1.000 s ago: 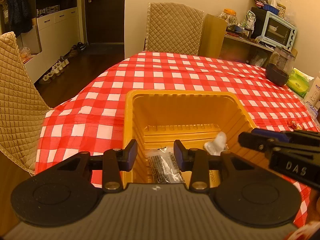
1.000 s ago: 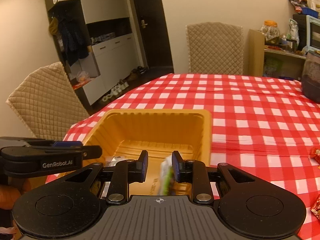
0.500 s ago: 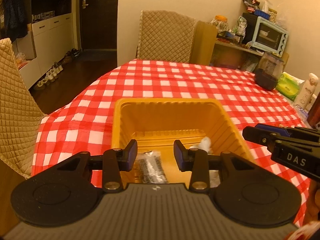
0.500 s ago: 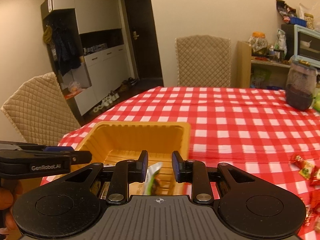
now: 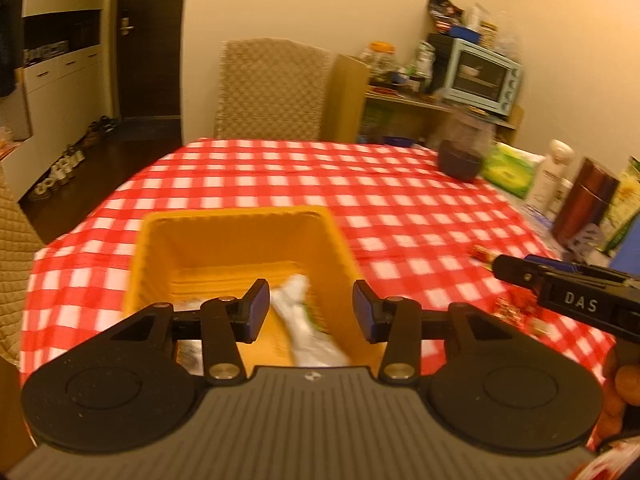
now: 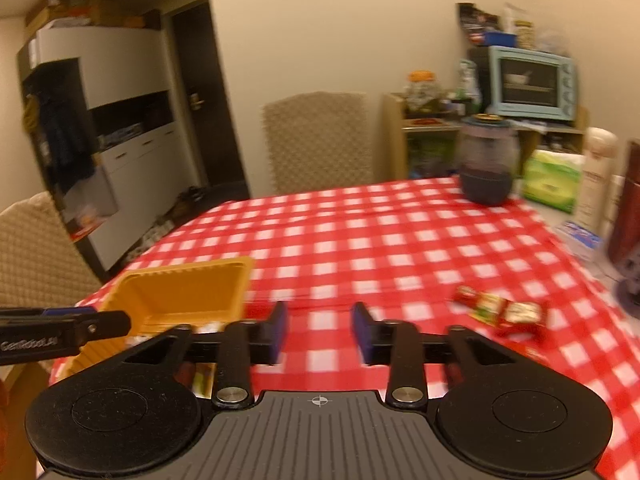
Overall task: Organize snacks
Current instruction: 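Move both grippers back toward the remaining snacks on the table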
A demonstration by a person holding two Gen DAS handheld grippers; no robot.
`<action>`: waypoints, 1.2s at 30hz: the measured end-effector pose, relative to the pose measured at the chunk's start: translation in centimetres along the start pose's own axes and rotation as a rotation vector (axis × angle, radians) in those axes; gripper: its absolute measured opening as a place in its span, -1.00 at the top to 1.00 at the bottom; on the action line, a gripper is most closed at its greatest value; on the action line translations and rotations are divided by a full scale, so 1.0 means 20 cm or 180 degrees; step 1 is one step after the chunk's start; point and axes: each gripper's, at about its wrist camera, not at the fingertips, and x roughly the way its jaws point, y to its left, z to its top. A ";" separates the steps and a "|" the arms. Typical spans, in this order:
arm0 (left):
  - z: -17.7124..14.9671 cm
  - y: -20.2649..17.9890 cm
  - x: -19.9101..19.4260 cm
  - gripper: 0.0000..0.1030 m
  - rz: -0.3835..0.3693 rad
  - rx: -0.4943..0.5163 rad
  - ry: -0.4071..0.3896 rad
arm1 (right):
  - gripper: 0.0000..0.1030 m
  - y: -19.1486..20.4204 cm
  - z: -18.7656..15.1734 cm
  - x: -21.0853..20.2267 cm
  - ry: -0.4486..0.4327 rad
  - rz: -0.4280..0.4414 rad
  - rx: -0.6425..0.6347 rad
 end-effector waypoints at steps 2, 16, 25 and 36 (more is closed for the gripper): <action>-0.02 -0.08 -0.01 0.16 -0.0071 0.0008 0.0024 | -0.08 -0.07 -0.02 -0.06 -0.0015 -0.0092 0.0056; -0.16 -0.55 -0.01 -0.18 -0.0459 0.0293 0.0204 | -0.08 -0.51 -0.18 -0.34 0.0059 -0.0548 0.0178; -0.20 -0.71 0.13 -0.24 -0.0486 0.0432 0.0311 | -0.08 -0.69 -0.30 -0.27 0.0352 -0.0568 0.0336; -0.22 -0.76 0.33 -0.31 -0.0485 0.0495 0.0441 | -0.08 -0.74 -0.35 -0.02 0.0590 -0.0647 0.0000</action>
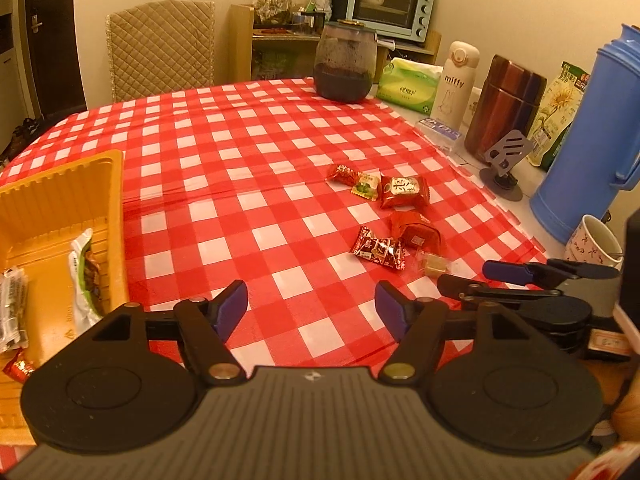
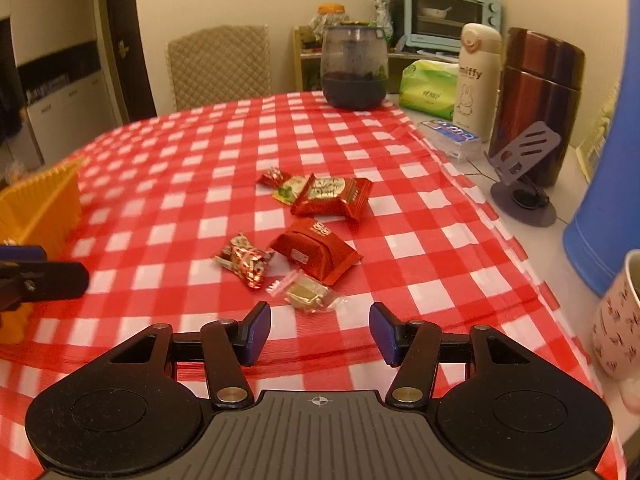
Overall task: Organize snacks
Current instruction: 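Move both grippers back toward the remaining snacks on the table, then grasp the clear yellow-candy packet with the right gripper while the left grasps the red-gold twisted candy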
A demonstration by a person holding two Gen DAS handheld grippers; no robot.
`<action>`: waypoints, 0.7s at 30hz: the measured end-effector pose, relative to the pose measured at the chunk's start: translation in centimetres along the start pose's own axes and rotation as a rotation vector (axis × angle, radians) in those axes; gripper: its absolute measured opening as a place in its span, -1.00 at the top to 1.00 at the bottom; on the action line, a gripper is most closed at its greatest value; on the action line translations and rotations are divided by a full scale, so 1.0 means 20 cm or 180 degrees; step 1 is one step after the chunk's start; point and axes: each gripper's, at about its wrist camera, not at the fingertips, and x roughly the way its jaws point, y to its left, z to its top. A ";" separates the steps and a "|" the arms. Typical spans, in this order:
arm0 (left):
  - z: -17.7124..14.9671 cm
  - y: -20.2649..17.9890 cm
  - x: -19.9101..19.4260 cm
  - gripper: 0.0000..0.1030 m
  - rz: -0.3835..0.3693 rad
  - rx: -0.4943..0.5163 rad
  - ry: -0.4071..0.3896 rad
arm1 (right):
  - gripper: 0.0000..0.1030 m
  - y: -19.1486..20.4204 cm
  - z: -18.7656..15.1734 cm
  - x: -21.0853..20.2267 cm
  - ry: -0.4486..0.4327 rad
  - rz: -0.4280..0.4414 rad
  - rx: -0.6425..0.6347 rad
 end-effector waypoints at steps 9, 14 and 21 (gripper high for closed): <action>0.02 0.03 0.12 -0.33 -0.0115 -0.0107 0.0056 | -0.08 0.03 0.02 0.16 0.0025 -0.0110 -0.0239; 0.03 0.04 0.16 -0.34 -0.0156 -0.0119 0.0059 | 0.14 0.03 0.05 0.18 0.0032 -0.0037 -0.0162; 0.03 0.04 0.19 -0.34 -0.0140 -0.0108 0.0065 | 0.58 0.08 0.05 0.16 0.0130 0.0042 -0.0139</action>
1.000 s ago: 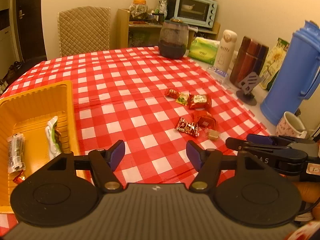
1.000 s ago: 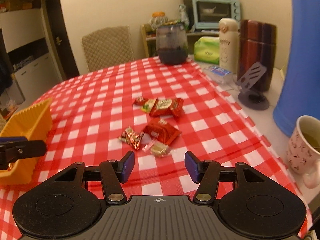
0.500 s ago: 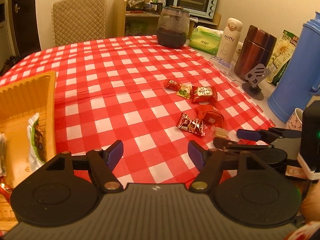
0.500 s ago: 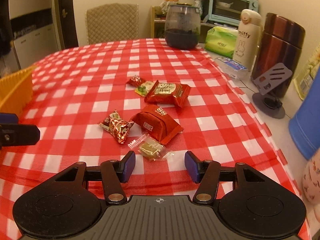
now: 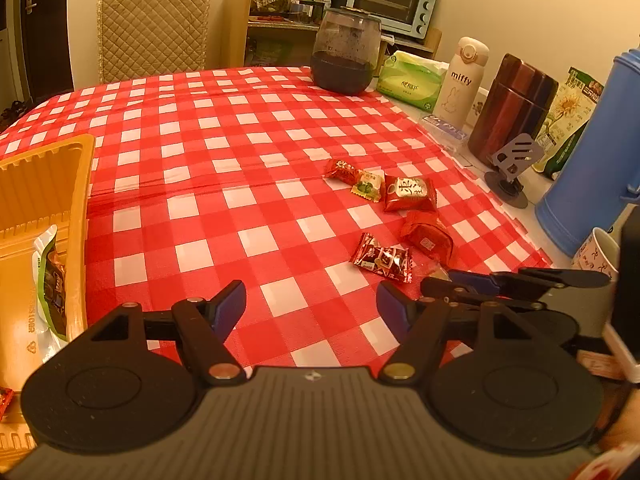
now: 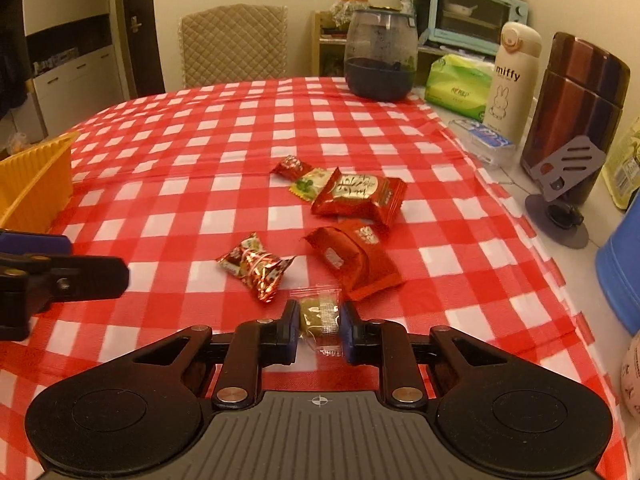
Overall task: Organize snacks
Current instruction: 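Grasp the clear yellow-candy packet with the right gripper while the left grasps the red-gold twisted candy, then lift both candies and carry them over the orange tray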
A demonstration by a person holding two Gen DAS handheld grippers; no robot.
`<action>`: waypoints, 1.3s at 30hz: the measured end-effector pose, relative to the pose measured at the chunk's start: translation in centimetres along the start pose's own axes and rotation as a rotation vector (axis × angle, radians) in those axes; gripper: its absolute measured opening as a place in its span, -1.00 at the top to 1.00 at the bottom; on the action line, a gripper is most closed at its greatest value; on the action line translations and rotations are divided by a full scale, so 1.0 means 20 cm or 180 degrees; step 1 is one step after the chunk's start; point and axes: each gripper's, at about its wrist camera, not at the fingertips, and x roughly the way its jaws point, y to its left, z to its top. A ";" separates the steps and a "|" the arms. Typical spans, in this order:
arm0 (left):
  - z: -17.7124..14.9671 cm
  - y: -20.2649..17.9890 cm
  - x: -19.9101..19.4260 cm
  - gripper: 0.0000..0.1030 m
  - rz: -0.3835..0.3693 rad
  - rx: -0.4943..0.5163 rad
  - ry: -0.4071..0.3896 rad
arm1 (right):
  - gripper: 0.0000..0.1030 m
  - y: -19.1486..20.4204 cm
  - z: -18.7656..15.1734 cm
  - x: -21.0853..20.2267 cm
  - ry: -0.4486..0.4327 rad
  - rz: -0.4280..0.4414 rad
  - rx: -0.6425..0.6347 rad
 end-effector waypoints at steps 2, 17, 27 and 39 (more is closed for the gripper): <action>0.00 -0.01 0.01 -0.34 0.0017 0.0042 0.0008 | 0.58 -0.01 0.00 -0.02 0.0020 0.0018 0.0100; 0.01 -0.20 0.28 -0.33 -0.0322 0.0412 -0.0100 | 0.59 -0.20 0.06 -0.15 -0.0239 -0.0364 0.0665; 0.01 -0.29 0.42 -0.02 -0.0223 0.0670 -0.0130 | 0.59 -0.22 0.05 -0.13 -0.0178 -0.0358 0.0732; -0.01 -0.27 0.35 0.42 -0.0104 0.0684 -0.0108 | 0.59 -0.17 0.07 -0.14 -0.0202 -0.0315 0.0696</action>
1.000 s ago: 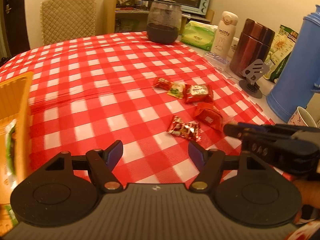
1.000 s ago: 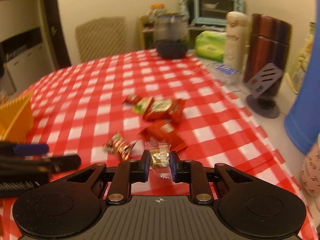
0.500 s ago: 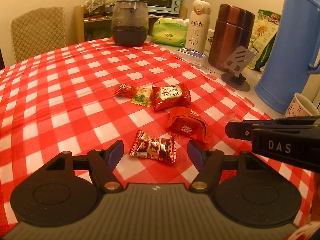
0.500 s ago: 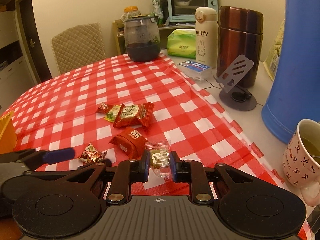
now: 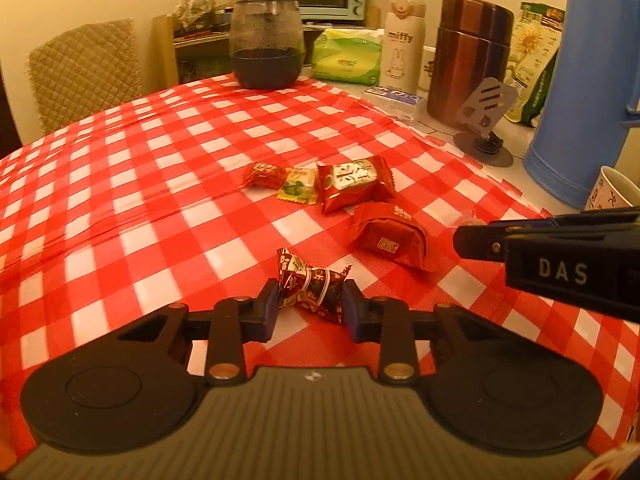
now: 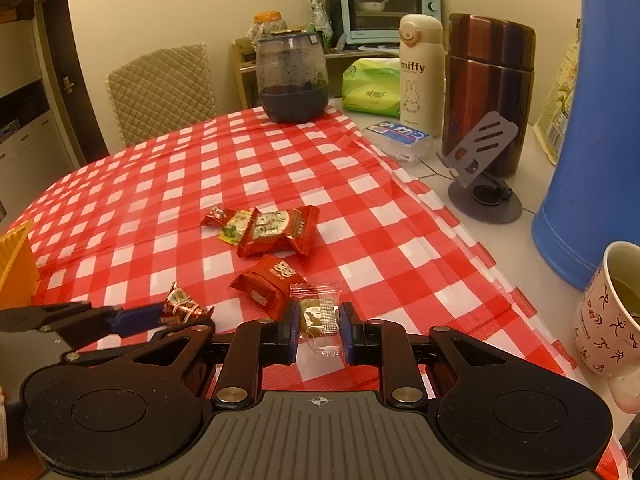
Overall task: Organize snacks
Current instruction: 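Lift both candies and carry them over the orange tray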
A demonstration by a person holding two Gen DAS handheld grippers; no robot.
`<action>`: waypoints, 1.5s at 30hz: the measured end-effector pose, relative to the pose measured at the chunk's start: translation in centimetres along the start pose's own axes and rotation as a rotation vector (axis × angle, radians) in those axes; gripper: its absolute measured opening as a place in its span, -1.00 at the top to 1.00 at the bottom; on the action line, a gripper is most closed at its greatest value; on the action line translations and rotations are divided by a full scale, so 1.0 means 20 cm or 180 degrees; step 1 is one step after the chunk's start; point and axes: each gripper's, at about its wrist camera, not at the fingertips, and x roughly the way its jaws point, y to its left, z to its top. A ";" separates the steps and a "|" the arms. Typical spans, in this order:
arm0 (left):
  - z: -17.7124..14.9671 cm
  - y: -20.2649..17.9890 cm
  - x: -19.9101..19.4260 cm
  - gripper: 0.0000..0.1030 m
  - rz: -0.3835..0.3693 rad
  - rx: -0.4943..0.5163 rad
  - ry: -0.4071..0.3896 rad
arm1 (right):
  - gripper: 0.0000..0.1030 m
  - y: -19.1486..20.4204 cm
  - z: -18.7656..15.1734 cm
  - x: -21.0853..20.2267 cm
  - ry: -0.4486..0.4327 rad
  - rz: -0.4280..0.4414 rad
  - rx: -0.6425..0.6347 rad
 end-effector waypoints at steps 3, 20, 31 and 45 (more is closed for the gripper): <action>0.00 0.03 -0.06 0.43 0.0043 -0.0122 -0.0020 | 0.59 0.02 0.01 -0.01 -0.0035 0.0032 -0.0023; 0.04 0.21 -0.49 0.43 0.0355 -0.0380 -0.0267 | 0.59 0.28 0.04 -0.17 -0.0222 0.0433 -0.0324; -0.02 0.40 -0.74 0.43 0.0590 -0.0552 -0.0350 | 0.59 0.54 0.04 -0.25 -0.0299 0.0756 -0.0574; -0.16 0.64 -0.99 0.43 0.0881 -0.0742 -0.0387 | 0.59 0.89 -0.02 -0.29 -0.0313 0.1062 -0.0900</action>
